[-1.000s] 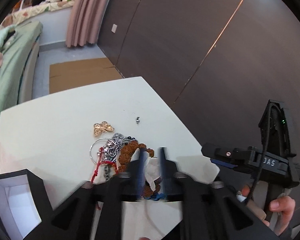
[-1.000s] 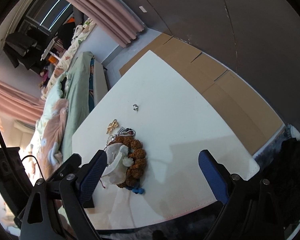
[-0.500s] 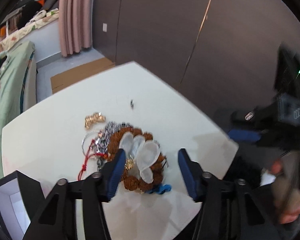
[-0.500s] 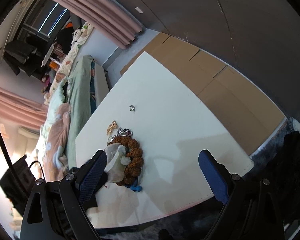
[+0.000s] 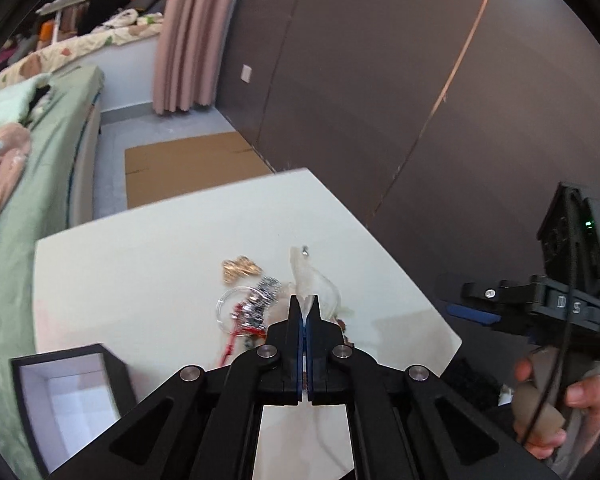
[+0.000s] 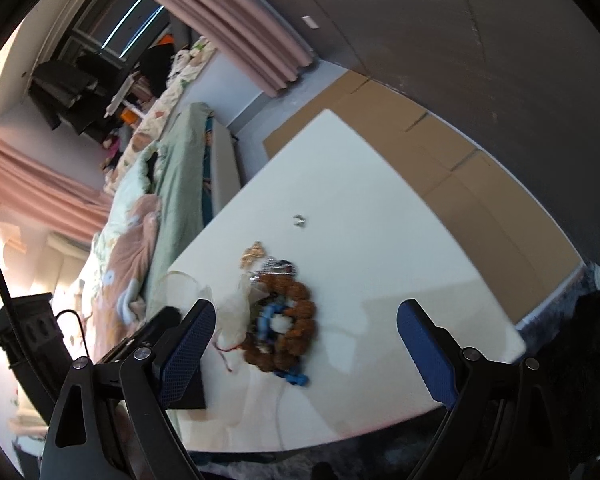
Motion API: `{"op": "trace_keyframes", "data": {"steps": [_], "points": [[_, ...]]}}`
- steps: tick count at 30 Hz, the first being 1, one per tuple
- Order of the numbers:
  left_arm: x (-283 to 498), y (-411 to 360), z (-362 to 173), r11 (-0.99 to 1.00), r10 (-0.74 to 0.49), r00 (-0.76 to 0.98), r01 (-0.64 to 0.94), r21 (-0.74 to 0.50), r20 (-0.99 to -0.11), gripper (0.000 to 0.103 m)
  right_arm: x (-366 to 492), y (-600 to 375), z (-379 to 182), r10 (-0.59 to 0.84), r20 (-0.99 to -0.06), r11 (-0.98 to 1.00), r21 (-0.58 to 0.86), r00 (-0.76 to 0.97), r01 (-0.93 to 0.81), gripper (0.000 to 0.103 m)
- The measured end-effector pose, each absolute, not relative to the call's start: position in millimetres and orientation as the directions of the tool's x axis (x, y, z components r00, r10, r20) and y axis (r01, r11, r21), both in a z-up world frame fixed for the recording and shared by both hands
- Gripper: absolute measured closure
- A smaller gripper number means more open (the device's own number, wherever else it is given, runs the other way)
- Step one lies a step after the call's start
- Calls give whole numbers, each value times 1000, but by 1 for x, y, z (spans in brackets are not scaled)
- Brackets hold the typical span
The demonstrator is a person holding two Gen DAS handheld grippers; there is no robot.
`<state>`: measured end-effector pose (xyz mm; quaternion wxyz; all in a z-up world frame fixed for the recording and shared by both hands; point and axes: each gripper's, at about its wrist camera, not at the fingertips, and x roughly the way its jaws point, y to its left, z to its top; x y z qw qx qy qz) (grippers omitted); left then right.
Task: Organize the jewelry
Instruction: 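Lift the white pouch with the left gripper and lower it into the black box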
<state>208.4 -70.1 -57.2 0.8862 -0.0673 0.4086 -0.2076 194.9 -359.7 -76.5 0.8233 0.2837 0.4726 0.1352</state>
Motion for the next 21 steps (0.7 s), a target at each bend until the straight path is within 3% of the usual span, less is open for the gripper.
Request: {"op": "trace_keyframes", "data": {"steps": [3, 5, 10, 12, 18, 21], "points": [[201, -53, -46, 904, -427, 603, 293, -310, -674, 103, 203, -343, -72, 510, -697, 806, 592, 504, 2, 10], [199, -47, -39, 908, -419, 619, 281, -310, -665, 103, 208, -333, -70, 523, -697, 807, 590, 491, -23, 16], [191, -26, -30, 914, -402, 654, 243, -325, -641, 103, 226, -293, -78, 564, -724, 809, 582, 397, -86, 41], [190, -20, -27, 918, -390, 663, 230, -323, -639, 103, 232, -280, -83, 572, -736, 808, 581, 361, -97, 46], [183, -3, -25, 924, -375, 674, 213, -319, -637, 103, 242, -251, -90, 579, -760, 813, 567, 295, -134, 49], [180, 3, -26, 929, -360, 681, 200, -311, -638, 103, 249, -245, -99, 552, -789, 832, 542, 271, -116, 59]]}}
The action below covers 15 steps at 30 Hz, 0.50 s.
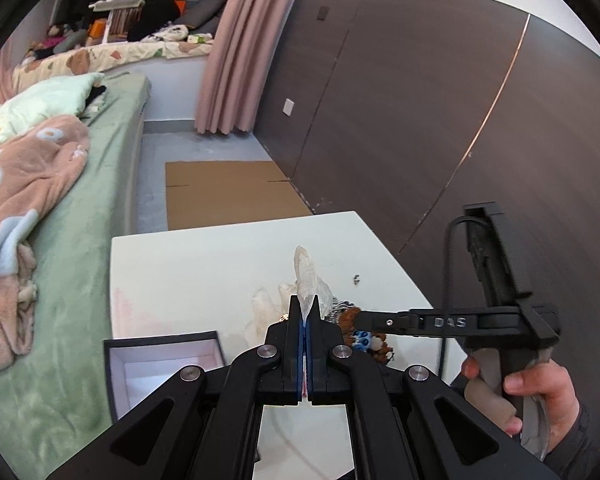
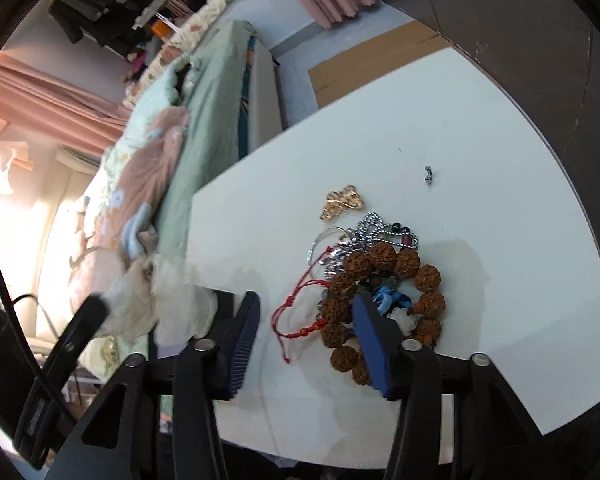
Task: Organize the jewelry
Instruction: 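Lift the white pouch with the left gripper and lower it into the black box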
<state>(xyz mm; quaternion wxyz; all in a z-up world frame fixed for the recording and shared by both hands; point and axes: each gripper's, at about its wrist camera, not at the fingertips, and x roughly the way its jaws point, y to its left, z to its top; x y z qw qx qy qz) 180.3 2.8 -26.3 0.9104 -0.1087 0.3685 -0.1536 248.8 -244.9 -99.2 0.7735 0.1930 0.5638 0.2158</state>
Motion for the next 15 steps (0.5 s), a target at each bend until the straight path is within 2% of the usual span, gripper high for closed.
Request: {"op": "trace_keyframes", "data": {"steps": [7, 8, 10, 12, 15], "points": [[174, 15, -24, 936, -340, 688, 180, -303, -641, 103, 268, -230, -126, 499, -844, 866, 493, 196, -83, 61], [173, 17, -24, 936, -337, 691, 176, -304, -640, 103, 270, -227, -127, 491, -850, 871, 485, 193, -81, 63], [171, 22, -24, 939, -328, 695, 164, -303, -640, 103, 275, -224, -131, 460, -866, 888, 454, 196, -78, 78], [170, 28, -24, 942, -314, 697, 146, -302, -645, 103, 278, -226, -133, 461, -864, 887, 457, 203, -68, 84], [169, 33, -26, 944, -306, 695, 131, -304, -651, 103, 275, -238, -130, 485, -846, 871, 490, 222, -37, 84]]}}
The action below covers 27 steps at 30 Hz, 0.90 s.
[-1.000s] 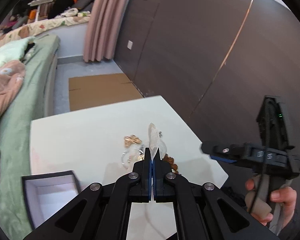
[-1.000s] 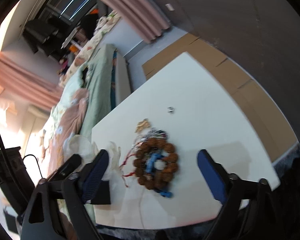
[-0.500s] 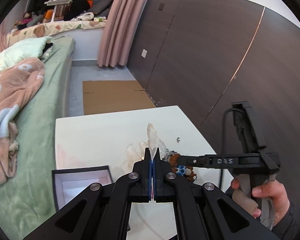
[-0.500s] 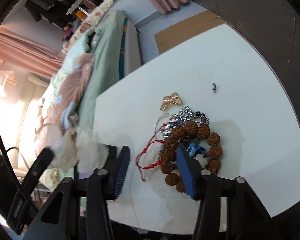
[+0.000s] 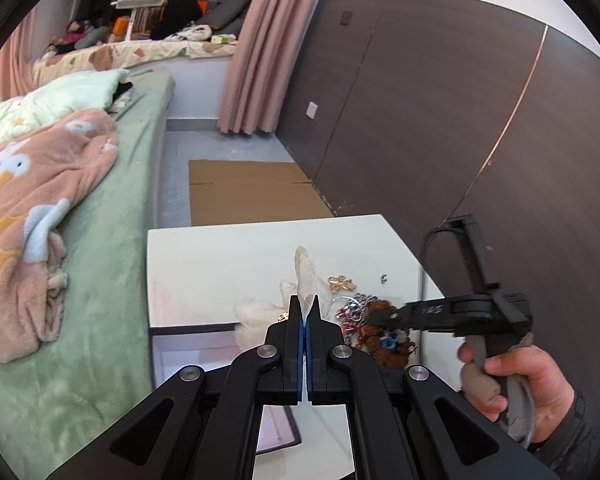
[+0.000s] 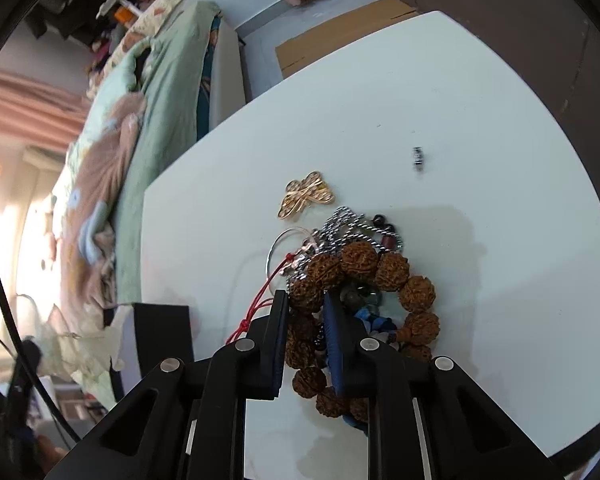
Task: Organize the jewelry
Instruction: 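Lift the white pouch with the left gripper and lower it into the black box, then grasp the brown bead bracelet with the right gripper and drop it into the box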
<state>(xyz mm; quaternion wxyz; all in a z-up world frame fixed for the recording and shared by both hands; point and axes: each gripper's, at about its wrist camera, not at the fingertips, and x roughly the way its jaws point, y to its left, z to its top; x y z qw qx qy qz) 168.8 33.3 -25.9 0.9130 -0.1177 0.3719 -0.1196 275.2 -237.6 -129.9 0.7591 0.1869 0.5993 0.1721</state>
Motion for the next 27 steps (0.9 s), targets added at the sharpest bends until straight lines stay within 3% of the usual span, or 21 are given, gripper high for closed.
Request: {"op": "trace_keyframes", "data": {"steps": [14, 18, 19, 21, 22, 23, 27], "points": [[172, 50, -36, 966, -215, 686, 44, -256, -695, 103, 242, -265, -96, 634, -694, 747, 664, 340, -39, 84], [178, 61, -47, 947, -251, 639, 6, -322, -727, 99, 236, -263, -79, 688, -620, 695, 712, 377, -99, 84], [177, 63, -48, 946, -246, 636, -6, -324, -731, 90, 235, -260, -75, 708, -596, 676, 727, 379, -119, 84], [175, 67, -48, 945, -236, 642, -22, -326, -729, 60, 233, -254, -69, 734, -564, 650, 745, 379, -150, 84], [174, 69, -47, 942, -238, 651, -27, -335, -721, 38, 232, -249, -66, 747, -547, 637, 753, 378, -168, 84], [171, 72, -44, 936, -241, 665, -33, -350, -707, 30, 231, -244, -64, 758, -534, 625, 759, 374, -183, 84], [167, 80, -37, 930, -229, 691, -52, -363, -686, 30, 227, -228, -57, 802, -485, 575, 784, 348, -232, 84]]}}
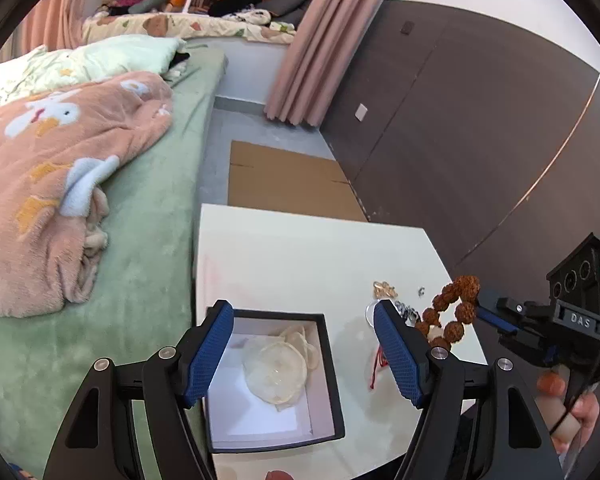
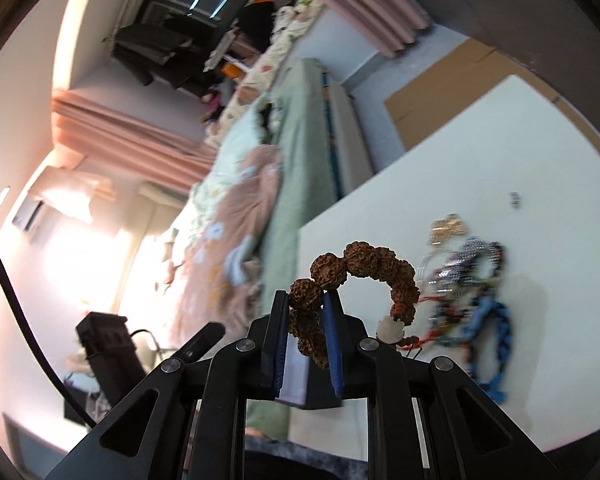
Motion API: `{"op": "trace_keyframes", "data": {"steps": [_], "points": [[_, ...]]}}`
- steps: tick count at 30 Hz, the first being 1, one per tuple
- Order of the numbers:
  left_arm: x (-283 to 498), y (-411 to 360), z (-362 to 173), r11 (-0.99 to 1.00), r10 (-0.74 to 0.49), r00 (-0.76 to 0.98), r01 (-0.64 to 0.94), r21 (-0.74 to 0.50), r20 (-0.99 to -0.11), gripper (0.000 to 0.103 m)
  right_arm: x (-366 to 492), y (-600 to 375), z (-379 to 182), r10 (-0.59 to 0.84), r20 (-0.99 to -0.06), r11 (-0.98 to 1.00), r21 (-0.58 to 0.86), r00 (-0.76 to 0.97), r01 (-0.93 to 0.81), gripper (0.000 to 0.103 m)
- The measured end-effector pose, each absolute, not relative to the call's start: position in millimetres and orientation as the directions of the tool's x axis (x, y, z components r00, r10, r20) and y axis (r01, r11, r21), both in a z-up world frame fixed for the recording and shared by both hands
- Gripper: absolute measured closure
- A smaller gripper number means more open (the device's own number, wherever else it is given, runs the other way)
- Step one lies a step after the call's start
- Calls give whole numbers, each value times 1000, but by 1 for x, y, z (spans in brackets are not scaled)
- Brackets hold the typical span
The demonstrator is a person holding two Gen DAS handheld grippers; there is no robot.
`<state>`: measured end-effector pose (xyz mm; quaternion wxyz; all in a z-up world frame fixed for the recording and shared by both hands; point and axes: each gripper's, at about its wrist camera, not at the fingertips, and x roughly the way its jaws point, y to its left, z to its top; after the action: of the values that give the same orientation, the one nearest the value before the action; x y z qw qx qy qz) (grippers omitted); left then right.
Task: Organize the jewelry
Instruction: 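Grasp the brown bead bracelet with the right gripper and drop it into the box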
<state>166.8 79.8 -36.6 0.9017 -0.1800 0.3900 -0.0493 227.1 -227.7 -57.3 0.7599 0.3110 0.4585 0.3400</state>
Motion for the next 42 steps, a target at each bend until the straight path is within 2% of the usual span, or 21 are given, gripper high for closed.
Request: {"op": "trace_keyframes", "data": {"steps": [15, 17, 19, 23, 25, 32, 42], "points": [[154, 117, -25, 921, -128, 762, -146, -361, -635, 30, 215, -135, -67, 902, -398, 432, 836, 167, -340, 83], [153, 121, -26, 913, -136, 766, -150, -380, -628, 30, 216, -123, -72, 889, -432, 457, 827, 148, -328, 77], [151, 125, -28, 904, -141, 769, -156, -398, -623, 30, 218, -116, -81, 883, -450, 469, 827, 136, -311, 55], [150, 126, -29, 900, -139, 774, -162, -405, -618, 30, 220, -132, -75, 869, -458, 494, 809, 186, -319, 47], [150, 124, -28, 899, -147, 777, -154, -411, -613, 30, 221, -147, -68, 858, -458, 513, 796, 233, -322, 38], [159, 93, -25, 911, -193, 766, -93, -401, -614, 30, 227, -200, -60, 811, -480, 572, 772, 335, -279, 36], [172, 33, -32, 944, -239, 726, 17, -331, -644, 30, 228, -249, -64, 736, -556, 657, 724, 387, -210, 35]]}}
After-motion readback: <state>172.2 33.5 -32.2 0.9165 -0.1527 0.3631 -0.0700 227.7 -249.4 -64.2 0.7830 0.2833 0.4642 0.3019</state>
